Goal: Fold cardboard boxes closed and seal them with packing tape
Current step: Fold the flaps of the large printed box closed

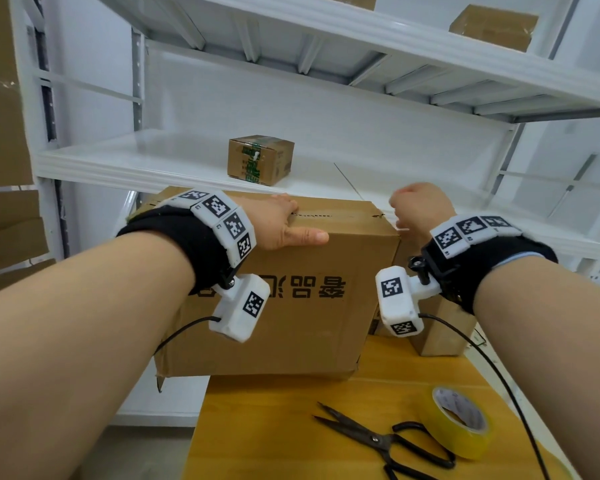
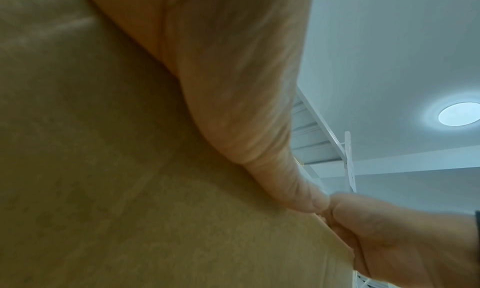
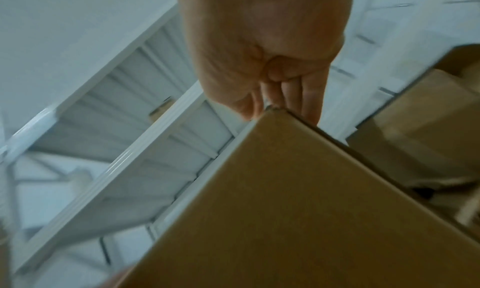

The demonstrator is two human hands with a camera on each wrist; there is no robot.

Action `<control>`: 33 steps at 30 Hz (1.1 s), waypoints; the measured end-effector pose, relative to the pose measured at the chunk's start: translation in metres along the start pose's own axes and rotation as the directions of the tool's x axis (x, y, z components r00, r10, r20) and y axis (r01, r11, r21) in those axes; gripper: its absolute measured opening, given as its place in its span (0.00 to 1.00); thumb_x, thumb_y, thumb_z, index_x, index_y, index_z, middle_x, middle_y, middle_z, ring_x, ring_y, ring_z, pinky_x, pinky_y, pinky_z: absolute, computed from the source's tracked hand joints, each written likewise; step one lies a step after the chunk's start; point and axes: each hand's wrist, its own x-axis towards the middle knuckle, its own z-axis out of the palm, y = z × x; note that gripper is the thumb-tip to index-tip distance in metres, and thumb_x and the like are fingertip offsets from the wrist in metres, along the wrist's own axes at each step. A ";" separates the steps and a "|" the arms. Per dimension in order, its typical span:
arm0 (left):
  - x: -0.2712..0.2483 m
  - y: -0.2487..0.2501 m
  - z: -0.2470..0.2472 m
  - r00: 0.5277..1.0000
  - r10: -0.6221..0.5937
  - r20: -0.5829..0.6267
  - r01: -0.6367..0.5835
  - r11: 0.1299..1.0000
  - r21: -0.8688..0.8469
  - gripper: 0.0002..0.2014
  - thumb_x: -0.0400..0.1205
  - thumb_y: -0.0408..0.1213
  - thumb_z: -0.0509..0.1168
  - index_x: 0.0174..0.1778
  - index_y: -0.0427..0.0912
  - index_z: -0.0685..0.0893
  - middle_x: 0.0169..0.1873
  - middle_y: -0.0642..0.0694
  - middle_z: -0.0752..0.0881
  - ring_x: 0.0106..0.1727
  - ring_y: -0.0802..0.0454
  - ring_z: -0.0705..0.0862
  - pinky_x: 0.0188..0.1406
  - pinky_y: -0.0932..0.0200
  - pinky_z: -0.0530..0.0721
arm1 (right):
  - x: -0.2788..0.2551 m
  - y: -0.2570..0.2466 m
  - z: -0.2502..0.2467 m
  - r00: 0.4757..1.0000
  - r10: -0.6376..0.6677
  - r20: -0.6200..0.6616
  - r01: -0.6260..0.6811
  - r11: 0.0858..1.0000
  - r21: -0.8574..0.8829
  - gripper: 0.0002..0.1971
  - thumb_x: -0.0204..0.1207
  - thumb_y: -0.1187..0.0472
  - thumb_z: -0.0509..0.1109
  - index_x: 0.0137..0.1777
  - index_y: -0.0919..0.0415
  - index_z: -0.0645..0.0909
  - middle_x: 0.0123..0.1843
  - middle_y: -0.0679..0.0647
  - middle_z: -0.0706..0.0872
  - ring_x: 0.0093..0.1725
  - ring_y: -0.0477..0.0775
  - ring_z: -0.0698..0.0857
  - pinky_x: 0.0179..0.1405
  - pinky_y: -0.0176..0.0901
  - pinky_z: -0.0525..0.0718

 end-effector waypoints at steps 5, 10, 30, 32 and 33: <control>0.000 0.000 -0.001 1.000 -0.003 -0.008 0.002 1.000 -0.017 0.51 0.59 0.85 0.47 0.64 0.47 0.76 0.53 0.47 0.82 0.49 0.50 0.82 0.56 0.48 0.82 | -0.031 -0.035 0.018 0.871 -0.270 0.410 0.420 0.842 -0.339 0.37 0.83 0.30 0.51 0.85 0.52 0.65 0.84 0.53 0.71 0.81 0.57 0.71 0.79 0.53 0.66; 0.002 -0.002 -0.003 0.997 -0.061 0.044 0.062 0.998 -0.024 0.57 0.51 0.87 0.59 0.68 0.49 0.73 0.57 0.50 0.81 0.55 0.49 0.82 0.61 0.44 0.82 | -0.022 -0.043 0.031 0.717 -0.172 0.675 0.571 0.701 -0.428 0.59 0.59 0.13 0.50 0.88 0.47 0.55 0.85 0.53 0.67 0.80 0.58 0.71 0.81 0.62 0.68; 0.014 -0.015 -0.005 0.987 -0.120 0.111 0.127 0.990 -0.059 0.57 0.55 0.53 0.85 0.80 0.50 0.63 0.65 0.51 0.80 0.63 0.46 0.80 0.66 0.43 0.80 | 0.002 -0.069 0.055 0.664 -0.047 0.746 0.476 0.797 -0.373 0.78 0.37 0.31 0.89 0.87 0.33 0.45 0.84 0.49 0.64 0.78 0.57 0.72 0.75 0.59 0.79; 0.014 -0.015 -0.009 0.985 -0.126 0.121 0.136 0.988 -0.076 0.57 0.56 0.52 0.86 0.79 0.51 0.63 0.64 0.52 0.78 0.62 0.47 0.80 0.65 0.44 0.81 | 0.003 -0.070 0.055 0.671 -0.049 0.740 0.481 0.788 -0.385 0.75 0.36 0.29 0.88 0.85 0.32 0.51 0.77 0.48 0.73 0.71 0.54 0.79 0.69 0.57 0.84; 0.013 -0.015 -0.012 0.985 -0.135 0.111 0.143 0.988 -0.064 0.56 0.56 0.52 0.86 0.79 0.50 0.63 0.64 0.52 0.77 0.63 0.48 0.79 0.65 0.43 0.81 | 0.003 -0.071 0.055 0.678 -0.048 0.733 0.486 0.778 -0.398 0.71 0.39 0.30 0.88 0.84 0.32 0.52 0.74 0.48 0.75 0.68 0.54 0.80 0.67 0.56 0.84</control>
